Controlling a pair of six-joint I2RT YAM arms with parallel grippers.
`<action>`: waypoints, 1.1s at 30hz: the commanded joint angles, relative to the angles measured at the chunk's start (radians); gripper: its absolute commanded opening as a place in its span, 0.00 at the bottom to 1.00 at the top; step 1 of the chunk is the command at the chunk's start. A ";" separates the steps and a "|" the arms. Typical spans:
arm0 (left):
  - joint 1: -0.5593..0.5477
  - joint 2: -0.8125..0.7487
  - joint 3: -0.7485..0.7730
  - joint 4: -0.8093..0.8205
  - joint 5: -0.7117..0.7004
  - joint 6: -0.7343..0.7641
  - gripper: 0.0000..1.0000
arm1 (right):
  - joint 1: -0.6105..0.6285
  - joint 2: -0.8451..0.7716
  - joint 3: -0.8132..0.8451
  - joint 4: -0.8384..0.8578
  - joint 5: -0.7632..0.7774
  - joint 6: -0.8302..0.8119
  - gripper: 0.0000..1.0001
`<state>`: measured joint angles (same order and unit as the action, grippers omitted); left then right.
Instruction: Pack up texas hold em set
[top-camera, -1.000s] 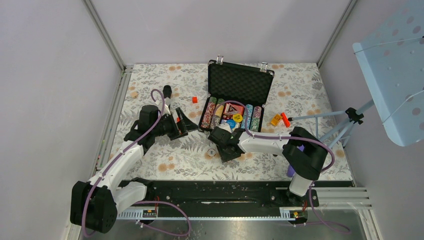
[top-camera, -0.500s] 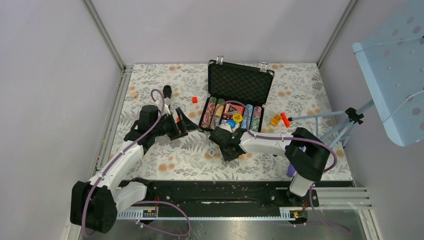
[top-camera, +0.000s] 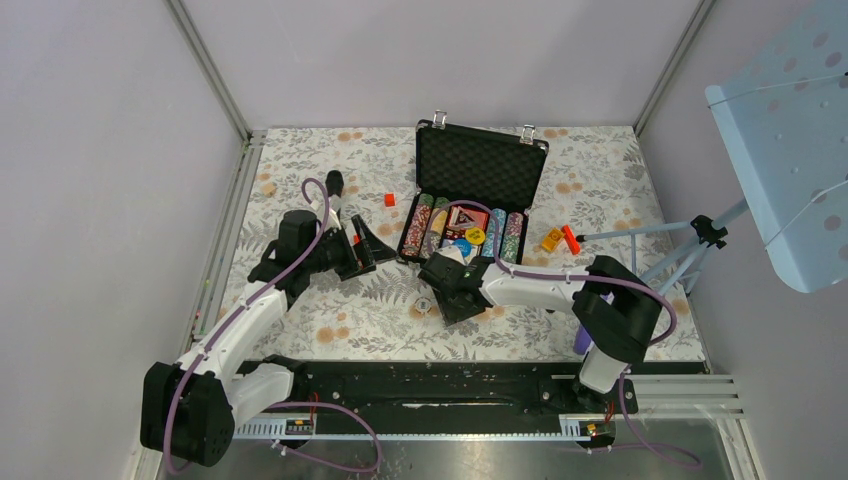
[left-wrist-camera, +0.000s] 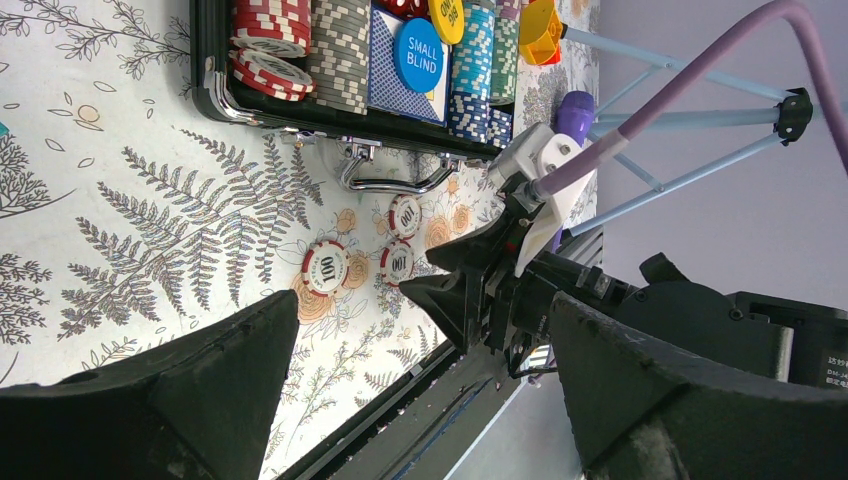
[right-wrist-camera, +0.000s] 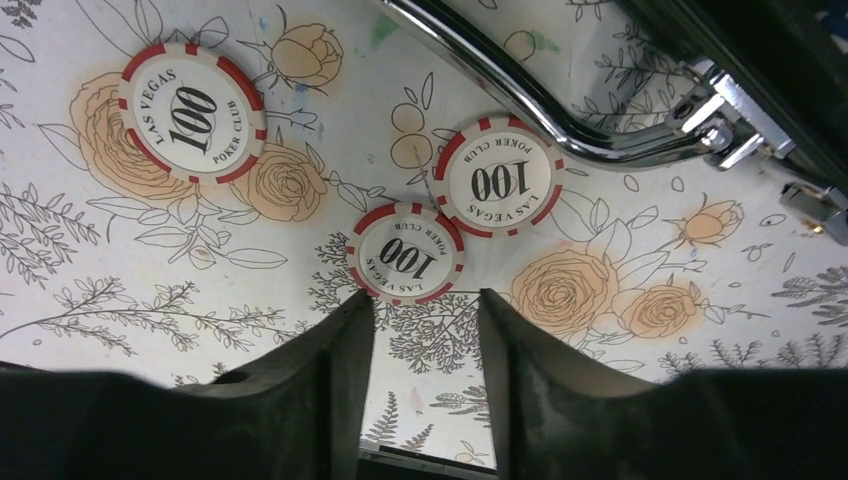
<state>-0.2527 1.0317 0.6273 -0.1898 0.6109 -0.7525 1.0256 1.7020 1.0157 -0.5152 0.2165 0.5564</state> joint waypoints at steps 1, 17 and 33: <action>0.006 -0.008 0.001 0.025 0.022 0.006 0.95 | -0.004 -0.031 0.023 -0.016 0.011 -0.002 0.54; 0.006 0.002 0.009 0.021 0.023 0.010 0.95 | -0.004 0.089 0.066 0.000 -0.033 -0.016 0.64; 0.006 0.008 0.001 0.033 0.024 0.005 0.94 | 0.005 0.168 0.042 -0.024 -0.016 -0.008 0.21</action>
<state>-0.2531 1.0386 0.6273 -0.1898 0.6109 -0.7498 1.0256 1.7828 1.0794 -0.5240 0.2016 0.5449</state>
